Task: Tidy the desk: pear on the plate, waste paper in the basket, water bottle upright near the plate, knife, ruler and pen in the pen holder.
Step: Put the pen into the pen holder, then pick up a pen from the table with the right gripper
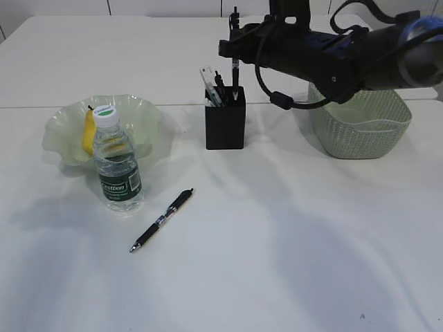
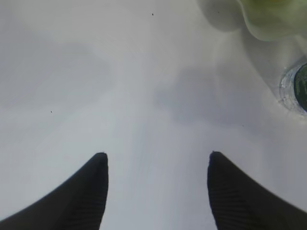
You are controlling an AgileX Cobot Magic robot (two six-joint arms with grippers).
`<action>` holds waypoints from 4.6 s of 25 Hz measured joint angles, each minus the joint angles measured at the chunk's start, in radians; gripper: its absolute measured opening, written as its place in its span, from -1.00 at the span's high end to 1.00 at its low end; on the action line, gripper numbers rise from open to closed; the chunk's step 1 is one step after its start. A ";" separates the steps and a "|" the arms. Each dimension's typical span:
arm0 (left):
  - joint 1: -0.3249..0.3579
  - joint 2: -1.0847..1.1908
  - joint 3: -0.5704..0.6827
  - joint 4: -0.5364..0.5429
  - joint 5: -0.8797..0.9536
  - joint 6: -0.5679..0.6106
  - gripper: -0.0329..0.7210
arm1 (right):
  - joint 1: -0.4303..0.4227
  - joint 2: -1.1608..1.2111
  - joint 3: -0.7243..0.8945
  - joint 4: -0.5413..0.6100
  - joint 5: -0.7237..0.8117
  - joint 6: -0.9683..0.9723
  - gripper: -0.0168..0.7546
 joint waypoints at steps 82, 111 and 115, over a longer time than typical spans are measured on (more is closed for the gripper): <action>0.000 0.000 0.000 0.002 -0.046 0.001 -0.30 | 0.075 -0.216 -0.150 0.539 1.206 -0.325 0.25; 0.000 0.000 0.000 -0.005 -0.046 0.002 -0.30 | 0.228 0.058 -0.180 0.632 1.053 0.638 0.25; 0.000 0.000 0.000 -0.006 -0.046 0.002 -0.30 | 0.230 0.114 -0.246 0.628 1.054 0.658 0.25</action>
